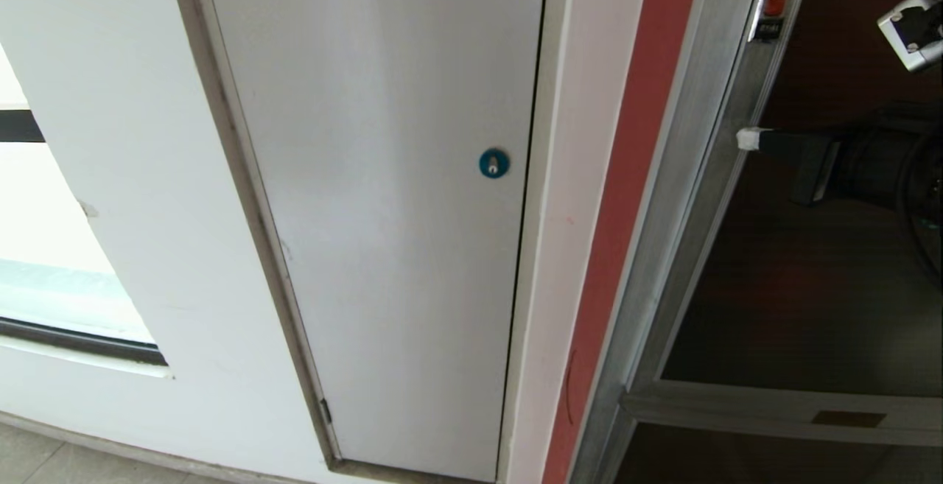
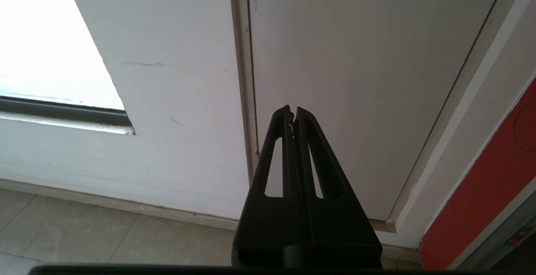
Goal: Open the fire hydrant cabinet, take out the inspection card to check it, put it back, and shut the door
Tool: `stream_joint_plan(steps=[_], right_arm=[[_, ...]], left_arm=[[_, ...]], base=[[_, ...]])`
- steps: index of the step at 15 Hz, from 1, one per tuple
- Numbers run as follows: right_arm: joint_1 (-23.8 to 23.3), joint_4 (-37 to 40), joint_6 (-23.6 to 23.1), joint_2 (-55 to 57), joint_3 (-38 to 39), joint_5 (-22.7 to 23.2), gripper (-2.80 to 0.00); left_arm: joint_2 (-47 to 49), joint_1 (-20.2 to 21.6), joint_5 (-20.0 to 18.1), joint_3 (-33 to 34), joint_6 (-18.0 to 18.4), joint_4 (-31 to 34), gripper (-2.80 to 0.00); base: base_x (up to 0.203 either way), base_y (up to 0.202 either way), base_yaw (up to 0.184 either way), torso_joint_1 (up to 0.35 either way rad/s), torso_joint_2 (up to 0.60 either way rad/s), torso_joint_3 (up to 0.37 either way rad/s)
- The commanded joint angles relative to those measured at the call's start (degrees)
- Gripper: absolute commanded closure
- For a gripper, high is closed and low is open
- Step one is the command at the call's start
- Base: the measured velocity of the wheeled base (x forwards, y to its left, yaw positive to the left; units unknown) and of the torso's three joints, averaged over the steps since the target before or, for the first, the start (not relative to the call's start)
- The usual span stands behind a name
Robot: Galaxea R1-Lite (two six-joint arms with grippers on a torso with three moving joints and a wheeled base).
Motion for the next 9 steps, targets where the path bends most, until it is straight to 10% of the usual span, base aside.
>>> stream_joint_plan(steps=[1,9], right_arm=[[-0.08,-0.14,-0.04,1.30,-0.43,-0.94,0.00],[0.00,-0.23,0.04,1.45,-3.08,-2.22,0.00]], left_arm=[[0.00,0.00,0.04,0.26,-0.01,-0.02,0.00],[0.07,0.09,0.01,0.26,-0.01,-0.02,0.00]], base=[[0.000,0.000,0.000,0.000,0.00,0.000],[0.000,0.000,0.000,0.000,0.00,0.000]])
